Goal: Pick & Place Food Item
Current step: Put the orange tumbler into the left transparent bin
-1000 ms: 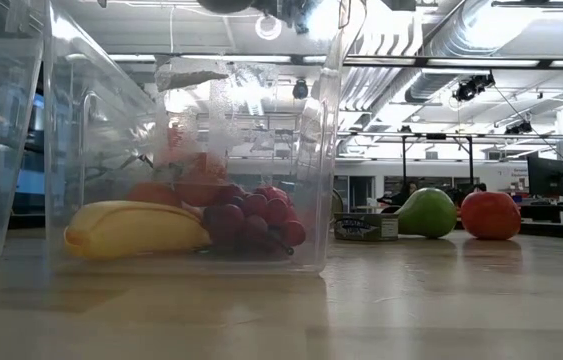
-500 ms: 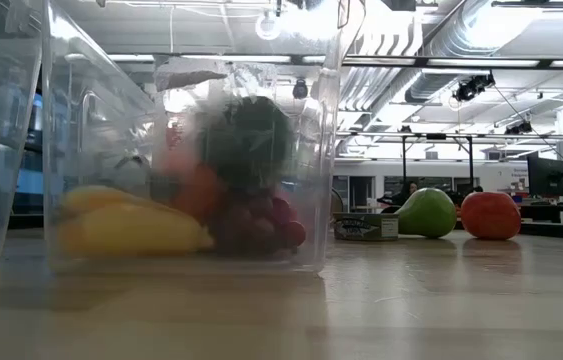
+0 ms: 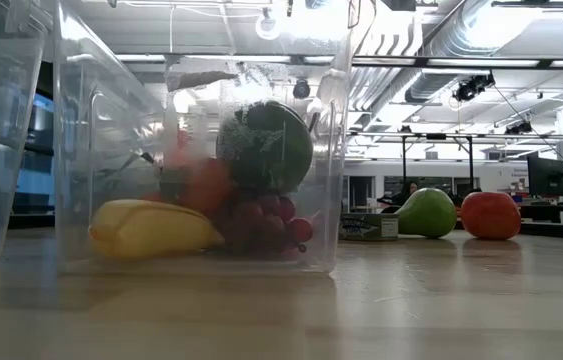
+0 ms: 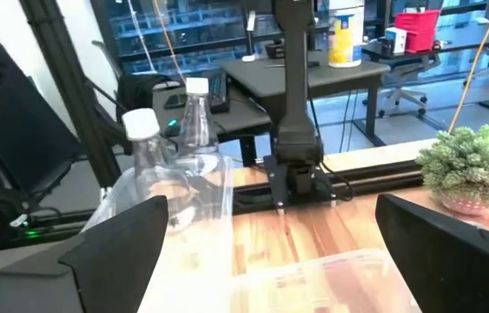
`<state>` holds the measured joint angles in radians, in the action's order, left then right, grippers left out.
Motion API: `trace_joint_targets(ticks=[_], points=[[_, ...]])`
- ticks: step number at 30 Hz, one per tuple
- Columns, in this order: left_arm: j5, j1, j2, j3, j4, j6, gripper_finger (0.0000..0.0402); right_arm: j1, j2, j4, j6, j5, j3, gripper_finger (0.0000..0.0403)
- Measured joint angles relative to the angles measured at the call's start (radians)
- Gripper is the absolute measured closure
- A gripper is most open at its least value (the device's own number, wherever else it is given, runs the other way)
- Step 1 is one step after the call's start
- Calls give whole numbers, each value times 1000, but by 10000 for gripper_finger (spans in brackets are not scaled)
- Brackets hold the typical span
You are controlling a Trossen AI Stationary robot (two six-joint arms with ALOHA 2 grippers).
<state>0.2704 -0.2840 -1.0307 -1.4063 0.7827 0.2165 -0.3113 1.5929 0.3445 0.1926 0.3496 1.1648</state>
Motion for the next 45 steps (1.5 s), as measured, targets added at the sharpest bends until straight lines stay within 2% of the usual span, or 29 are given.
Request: trace_joint_targets(ticks=[4,8,10,15,21,26,31,35,40,45], points=[[136,108,115,-1,56,-60,74,1,0,-37,55,0,0,3],[228,276,152,1,134,-61,74,2,0,-55,75,0,0,3],[198,366,136,1,191,-45,74,2,0,-55,75,0,0,3],[16,585,23,2,280,-84,74,6,0,-55,76,0,0,3],[-87,744,-146,4,301,-109,74,4,1,-55,76,-1,-1,3],[-71,830,-238,4,316,-118,74,4,2,-57,77,-13,-1,3],[-154,921,-281,4,310,-136,74,4,2,-87,78,-13,-1,3],[-178,982,-297,4,286,-139,74,4,2,-111,108,-16,-1,3],[-235,1025,-311,4,271,-142,74,6,2,-119,118,-18,-1,3],[-247,1025,-334,16,248,-142,74,19,2,-128,118,-42,-1,3]])
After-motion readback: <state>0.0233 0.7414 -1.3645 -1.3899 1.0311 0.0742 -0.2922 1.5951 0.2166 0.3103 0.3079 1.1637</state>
